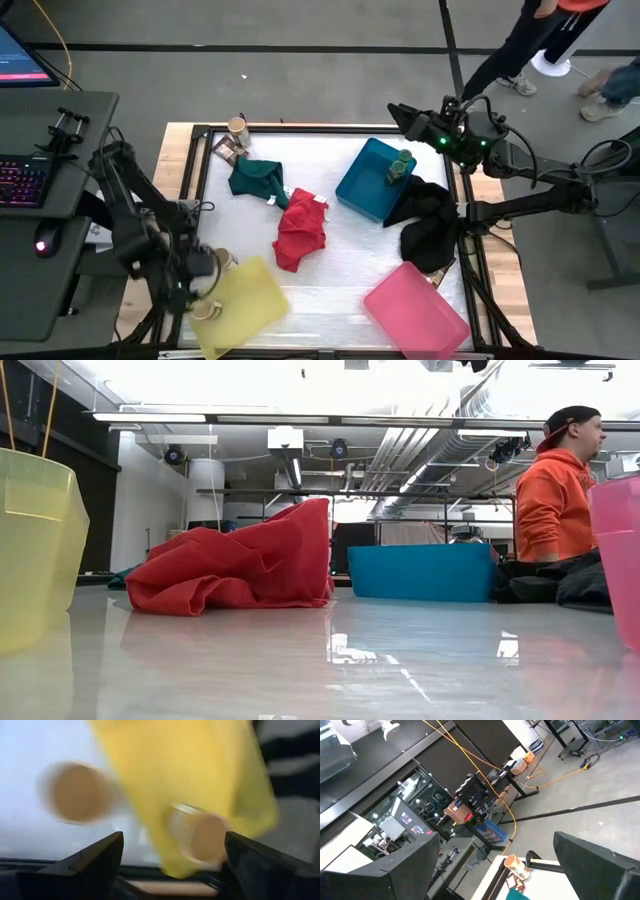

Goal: Sort spices by type
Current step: Put the bottom gold seasoning bottle into the yellow bin

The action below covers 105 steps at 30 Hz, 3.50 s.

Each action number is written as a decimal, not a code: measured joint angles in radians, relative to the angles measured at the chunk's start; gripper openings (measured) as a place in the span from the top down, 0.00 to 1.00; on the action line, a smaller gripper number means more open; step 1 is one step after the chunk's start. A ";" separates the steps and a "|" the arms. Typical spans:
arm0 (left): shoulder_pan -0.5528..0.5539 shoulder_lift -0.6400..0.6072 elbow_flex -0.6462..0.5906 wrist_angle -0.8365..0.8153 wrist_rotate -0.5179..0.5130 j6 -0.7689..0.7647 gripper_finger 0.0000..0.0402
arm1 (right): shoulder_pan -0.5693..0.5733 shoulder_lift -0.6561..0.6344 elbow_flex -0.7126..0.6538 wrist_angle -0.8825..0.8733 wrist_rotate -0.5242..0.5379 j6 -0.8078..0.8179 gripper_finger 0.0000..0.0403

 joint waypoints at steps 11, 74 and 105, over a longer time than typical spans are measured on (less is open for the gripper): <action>0.233 -0.001 -0.037 -0.057 -0.051 0.782 0.17 | 0.000 0.000 0.000 -0.054 -0.011 0.010 0.05; 0.334 -0.009 -0.276 0.164 0.092 1.115 0.39 | 0.001 0.002 -0.001 -0.130 -0.045 0.045 0.05; 0.202 0.227 0.101 0.083 0.026 0.863 0.42 | 0.000 0.002 -0.001 -0.231 -0.044 0.042 0.05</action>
